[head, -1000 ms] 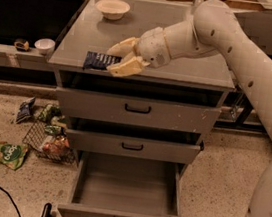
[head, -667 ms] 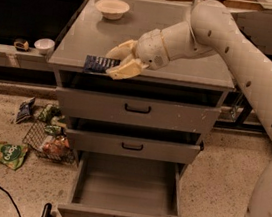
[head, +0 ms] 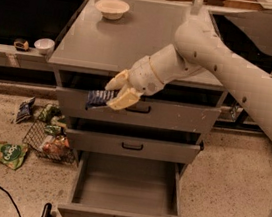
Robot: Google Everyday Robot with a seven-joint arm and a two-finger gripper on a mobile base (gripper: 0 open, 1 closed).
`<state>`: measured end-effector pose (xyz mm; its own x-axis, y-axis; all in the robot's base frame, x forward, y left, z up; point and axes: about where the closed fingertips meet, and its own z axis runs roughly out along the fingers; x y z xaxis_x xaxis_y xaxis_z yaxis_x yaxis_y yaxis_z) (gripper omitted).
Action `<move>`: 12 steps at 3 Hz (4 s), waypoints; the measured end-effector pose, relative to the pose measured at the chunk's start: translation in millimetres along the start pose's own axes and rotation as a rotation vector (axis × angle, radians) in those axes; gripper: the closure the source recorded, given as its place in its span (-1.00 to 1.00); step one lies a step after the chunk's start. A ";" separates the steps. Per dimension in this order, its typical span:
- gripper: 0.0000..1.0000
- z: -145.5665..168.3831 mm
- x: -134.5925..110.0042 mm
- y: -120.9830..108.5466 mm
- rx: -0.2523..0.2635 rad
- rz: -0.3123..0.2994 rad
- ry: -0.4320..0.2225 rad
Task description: Place rxbar blueberry into bottom drawer
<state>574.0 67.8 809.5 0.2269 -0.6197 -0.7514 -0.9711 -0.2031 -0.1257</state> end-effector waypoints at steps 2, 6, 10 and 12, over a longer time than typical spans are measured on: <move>1.00 66.3 59.5 51.9 -0.097 0.135 0.031; 1.00 109.9 170.8 74.0 -0.043 0.301 0.141; 1.00 180.7 271.0 125.1 -0.095 0.512 -0.065; 1.00 179.0 308.6 121.3 -0.029 0.497 0.007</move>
Offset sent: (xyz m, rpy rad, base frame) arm -0.0590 0.0036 -0.1555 -0.0668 0.2760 -0.0432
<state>512.9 -12.4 446.4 -0.2621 -0.6521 -0.7114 -0.9595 0.0973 0.2642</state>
